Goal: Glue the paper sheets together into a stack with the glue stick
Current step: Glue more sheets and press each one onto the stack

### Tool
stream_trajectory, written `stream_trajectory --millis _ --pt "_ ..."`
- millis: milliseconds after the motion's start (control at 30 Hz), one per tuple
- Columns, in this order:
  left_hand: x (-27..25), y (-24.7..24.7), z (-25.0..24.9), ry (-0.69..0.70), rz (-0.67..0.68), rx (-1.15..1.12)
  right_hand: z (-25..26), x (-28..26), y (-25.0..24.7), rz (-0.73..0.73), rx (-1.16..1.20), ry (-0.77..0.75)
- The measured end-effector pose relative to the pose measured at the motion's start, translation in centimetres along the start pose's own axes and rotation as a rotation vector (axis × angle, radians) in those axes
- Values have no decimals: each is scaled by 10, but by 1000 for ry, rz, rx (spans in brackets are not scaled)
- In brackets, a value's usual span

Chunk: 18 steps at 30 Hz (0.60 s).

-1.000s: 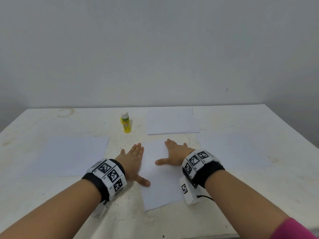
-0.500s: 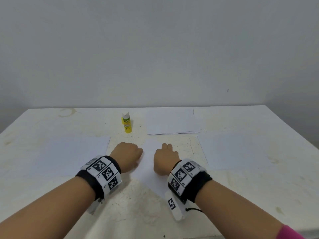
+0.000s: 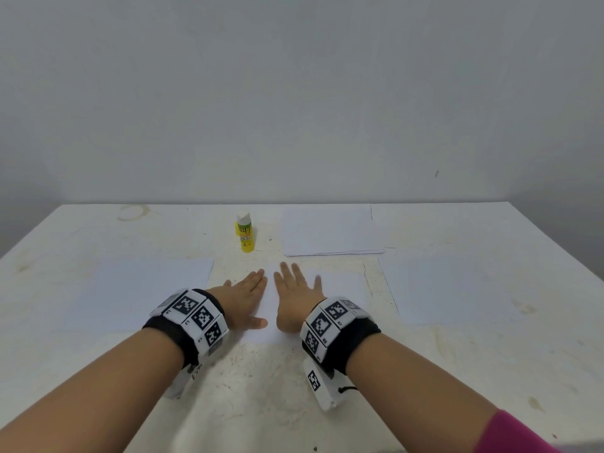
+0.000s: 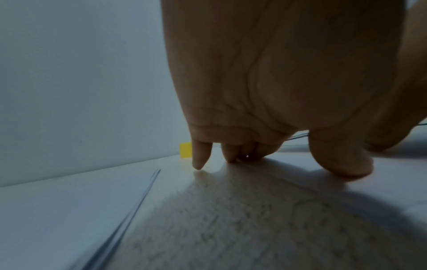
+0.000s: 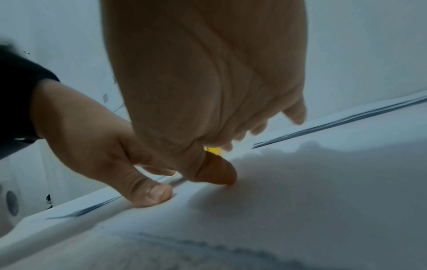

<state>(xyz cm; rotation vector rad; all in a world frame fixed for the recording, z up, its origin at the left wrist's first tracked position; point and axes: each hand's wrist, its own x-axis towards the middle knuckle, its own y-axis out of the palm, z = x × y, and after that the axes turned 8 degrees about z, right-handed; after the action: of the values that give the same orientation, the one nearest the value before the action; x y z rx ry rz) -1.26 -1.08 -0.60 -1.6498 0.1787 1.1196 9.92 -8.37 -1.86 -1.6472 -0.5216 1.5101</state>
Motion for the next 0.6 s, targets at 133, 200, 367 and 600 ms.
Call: stream_trajectory --millis 133,200,367,600 --pt "0 -3 0 -9 -3 31 -10 -3 -8 104 2 -115" --pt "-3 -5 -1 -10 2 30 -27 -9 -11 108 23 -112" --pt "-6 -5 0 0 -7 31 -87 -26 -2 130 95 -30" --pt "-5 -3 9 13 -54 28 -113 -37 3 125 45 68"
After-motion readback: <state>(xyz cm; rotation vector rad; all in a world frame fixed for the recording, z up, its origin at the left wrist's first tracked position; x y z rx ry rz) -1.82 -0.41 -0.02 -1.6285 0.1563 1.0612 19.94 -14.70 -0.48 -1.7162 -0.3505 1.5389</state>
